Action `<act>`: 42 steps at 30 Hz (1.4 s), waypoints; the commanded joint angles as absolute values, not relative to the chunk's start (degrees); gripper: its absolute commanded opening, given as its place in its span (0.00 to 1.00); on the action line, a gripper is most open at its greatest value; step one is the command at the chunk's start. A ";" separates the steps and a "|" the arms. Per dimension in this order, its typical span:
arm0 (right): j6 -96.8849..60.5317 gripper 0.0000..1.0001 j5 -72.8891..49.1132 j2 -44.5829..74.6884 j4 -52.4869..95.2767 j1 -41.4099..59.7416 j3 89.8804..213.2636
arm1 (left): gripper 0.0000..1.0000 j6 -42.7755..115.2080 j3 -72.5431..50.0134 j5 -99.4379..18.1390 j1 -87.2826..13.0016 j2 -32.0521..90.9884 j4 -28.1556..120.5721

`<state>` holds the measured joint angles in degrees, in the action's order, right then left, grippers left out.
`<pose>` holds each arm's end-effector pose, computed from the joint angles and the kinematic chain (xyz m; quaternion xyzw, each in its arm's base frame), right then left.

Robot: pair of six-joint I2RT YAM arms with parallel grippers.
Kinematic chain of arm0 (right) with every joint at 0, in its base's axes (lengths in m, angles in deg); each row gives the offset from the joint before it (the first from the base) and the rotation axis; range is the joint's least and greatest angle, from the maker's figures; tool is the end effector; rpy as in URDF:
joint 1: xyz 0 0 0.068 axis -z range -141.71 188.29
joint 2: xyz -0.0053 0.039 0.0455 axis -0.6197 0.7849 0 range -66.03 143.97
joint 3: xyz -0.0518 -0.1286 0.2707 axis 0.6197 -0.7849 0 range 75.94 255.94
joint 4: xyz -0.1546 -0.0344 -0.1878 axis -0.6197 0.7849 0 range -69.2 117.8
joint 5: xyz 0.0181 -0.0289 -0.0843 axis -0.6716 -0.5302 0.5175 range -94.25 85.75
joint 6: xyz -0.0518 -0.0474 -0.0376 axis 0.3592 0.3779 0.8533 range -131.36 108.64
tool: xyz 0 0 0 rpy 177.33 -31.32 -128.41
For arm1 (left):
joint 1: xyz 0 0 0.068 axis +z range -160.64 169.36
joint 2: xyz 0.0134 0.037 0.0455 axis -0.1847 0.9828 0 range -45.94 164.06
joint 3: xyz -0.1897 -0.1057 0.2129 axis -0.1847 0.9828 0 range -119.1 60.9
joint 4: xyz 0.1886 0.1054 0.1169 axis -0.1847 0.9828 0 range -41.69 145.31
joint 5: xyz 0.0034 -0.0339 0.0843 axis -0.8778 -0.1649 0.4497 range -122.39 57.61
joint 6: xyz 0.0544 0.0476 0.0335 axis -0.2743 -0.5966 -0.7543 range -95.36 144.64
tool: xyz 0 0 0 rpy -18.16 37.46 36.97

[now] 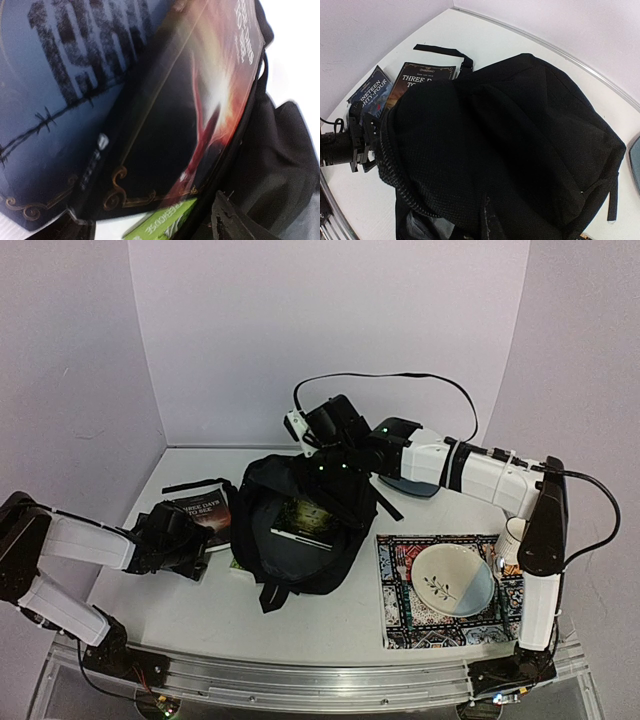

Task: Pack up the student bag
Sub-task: Pick up the book from the book.

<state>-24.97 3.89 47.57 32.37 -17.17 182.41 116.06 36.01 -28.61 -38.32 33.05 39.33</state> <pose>0.2954 0.4120 0.3707 -0.2509 0.7718 0.2821 0.5116 0.2202 -0.1106 0.1538 -0.4985 0.7778 -0.3135 0.2196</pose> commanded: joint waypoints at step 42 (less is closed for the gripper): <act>-19.41 0.00 12.29 44.38 30.17 -17.29 183.78 | 0.00 86.07 16.65 -23.28 -37.86 12.79 57.41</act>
<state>-21.17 7.62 47.57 32.33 -17.17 182.41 96.76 24.03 -19.99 -38.17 17.22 54.17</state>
